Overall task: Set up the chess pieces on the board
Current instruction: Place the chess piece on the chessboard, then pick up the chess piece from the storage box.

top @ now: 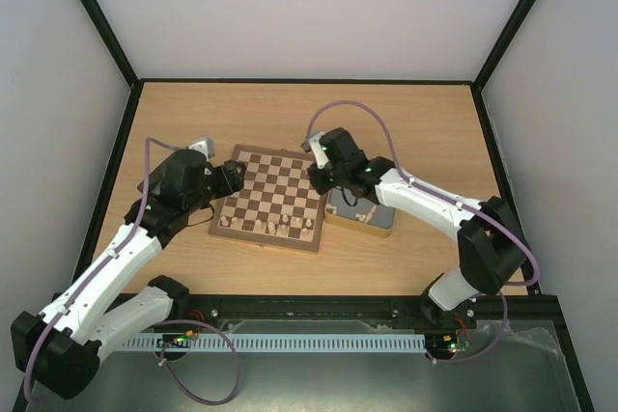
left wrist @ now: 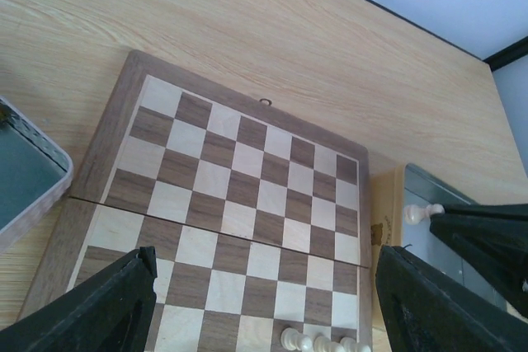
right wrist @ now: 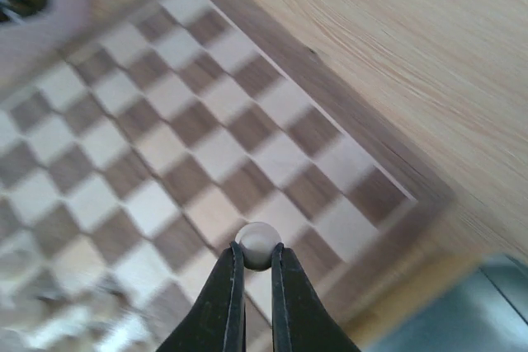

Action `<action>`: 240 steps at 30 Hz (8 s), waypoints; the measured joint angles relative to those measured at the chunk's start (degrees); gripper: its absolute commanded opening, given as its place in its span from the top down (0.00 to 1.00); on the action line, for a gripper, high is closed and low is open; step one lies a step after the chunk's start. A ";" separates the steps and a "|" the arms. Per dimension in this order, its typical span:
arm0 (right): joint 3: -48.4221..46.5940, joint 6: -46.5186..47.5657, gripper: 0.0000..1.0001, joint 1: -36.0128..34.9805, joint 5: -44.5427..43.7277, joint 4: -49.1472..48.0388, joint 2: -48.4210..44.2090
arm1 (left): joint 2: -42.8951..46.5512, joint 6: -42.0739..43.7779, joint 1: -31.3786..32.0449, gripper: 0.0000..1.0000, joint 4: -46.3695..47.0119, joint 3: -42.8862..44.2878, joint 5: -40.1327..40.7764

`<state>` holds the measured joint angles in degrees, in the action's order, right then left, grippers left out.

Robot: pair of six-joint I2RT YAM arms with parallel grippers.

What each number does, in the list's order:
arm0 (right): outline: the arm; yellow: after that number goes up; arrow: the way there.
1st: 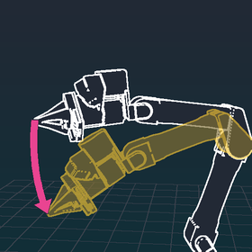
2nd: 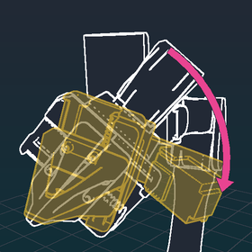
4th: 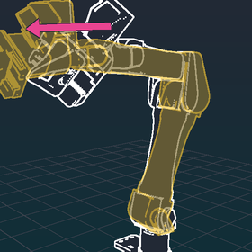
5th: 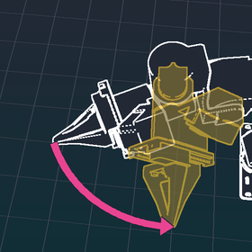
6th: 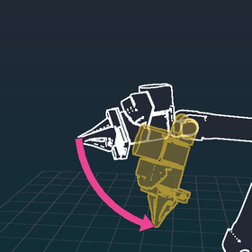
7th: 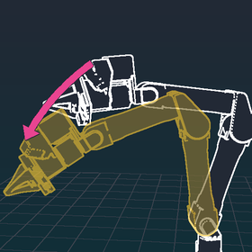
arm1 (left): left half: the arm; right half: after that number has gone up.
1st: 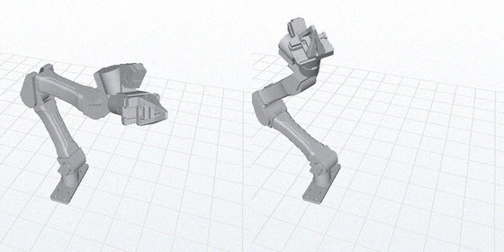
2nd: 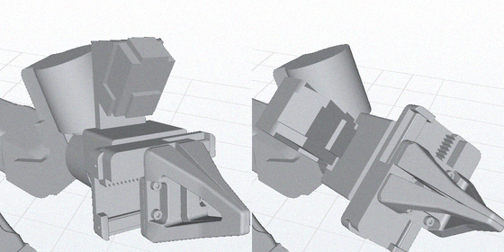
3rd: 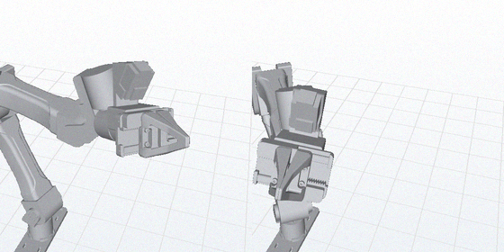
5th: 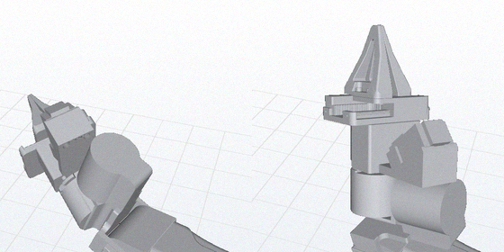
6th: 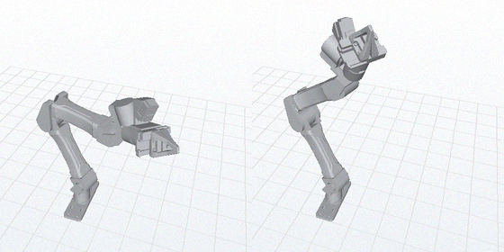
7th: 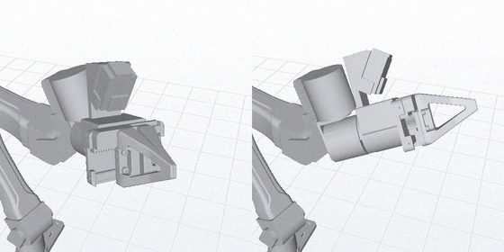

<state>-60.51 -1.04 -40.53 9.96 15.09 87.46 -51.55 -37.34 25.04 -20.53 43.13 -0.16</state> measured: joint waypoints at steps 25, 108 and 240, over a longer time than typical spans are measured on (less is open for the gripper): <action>-14.08 -2.10 0.97 -14.69 6.01 9.86 19.28 | 2.40 -1.03 -2.58 0.25 0.00 -1.11 0.24; 5.38 -43.04 0.54 8.35 -16.44 18.58 4.63 | -8.17 1.81 -2.89 0.25 6.29 0.22 -5.31; 6.56 -89.39 0.93 -0.74 9.97 -26.53 -4.44 | -13.57 -8.31 10.40 0.97 44.02 -9.16 -12.17</action>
<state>-53.95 -90.43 -41.28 19.92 -11.44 83.02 -65.12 -45.65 35.44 23.49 33.98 -12.34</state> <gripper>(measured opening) 0.088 0.094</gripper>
